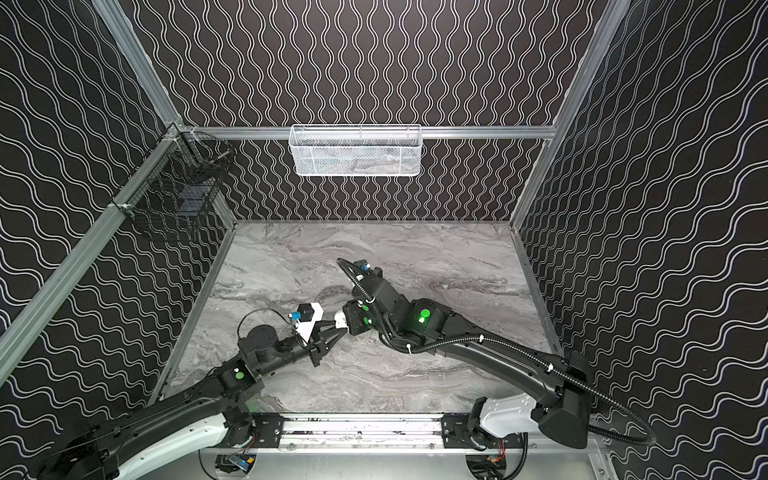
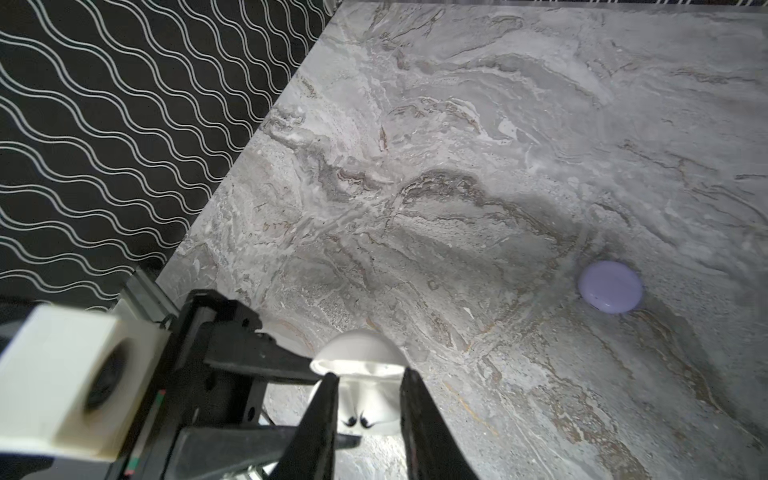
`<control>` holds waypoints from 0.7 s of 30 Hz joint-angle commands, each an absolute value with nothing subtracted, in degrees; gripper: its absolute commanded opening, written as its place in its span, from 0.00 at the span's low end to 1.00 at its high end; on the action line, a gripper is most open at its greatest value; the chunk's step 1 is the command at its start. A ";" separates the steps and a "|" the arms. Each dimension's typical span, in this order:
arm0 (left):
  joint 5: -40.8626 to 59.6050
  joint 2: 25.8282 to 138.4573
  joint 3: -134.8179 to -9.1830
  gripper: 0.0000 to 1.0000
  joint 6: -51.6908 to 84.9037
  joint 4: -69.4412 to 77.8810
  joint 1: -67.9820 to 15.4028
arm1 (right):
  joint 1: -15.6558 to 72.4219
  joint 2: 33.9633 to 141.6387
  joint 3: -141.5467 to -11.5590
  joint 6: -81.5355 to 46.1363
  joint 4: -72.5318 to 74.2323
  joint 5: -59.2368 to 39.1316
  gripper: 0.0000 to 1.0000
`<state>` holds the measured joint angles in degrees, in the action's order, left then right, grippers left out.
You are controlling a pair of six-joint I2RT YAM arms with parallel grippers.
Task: Insert the wireless bluetooth earbuds into the charging case
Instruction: 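Open the right gripper and lift it away from the case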
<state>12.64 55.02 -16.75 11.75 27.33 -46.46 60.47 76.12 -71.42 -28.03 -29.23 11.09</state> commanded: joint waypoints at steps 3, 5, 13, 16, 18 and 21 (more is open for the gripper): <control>12.92 55.35 -17.35 0.20 10.48 27.85 -46.41 | 58.44 76.15 -70.92 -29.64 -28.96 10.82 0.31; 12.93 55.52 -17.48 0.20 10.39 27.51 -46.41 | 57.42 76.52 -71.32 -29.51 -29.00 9.94 0.32; 13.27 58.02 -18.01 0.20 9.73 27.68 -46.41 | 50.70 77.58 -72.06 -27.45 -28.83 1.30 0.37; 12.96 58.63 -18.78 0.20 8.81 26.31 -46.51 | 47.66 78.74 -72.86 -26.51 -28.56 -2.86 0.38; 12.71 58.56 -19.01 0.20 8.46 25.56 -46.60 | 45.90 80.36 -74.80 -25.95 -29.59 -5.27 0.38; 11.85 57.98 -19.25 0.20 8.00 24.06 -46.84 | 44.16 83.69 -78.53 -24.67 -31.55 -9.45 0.39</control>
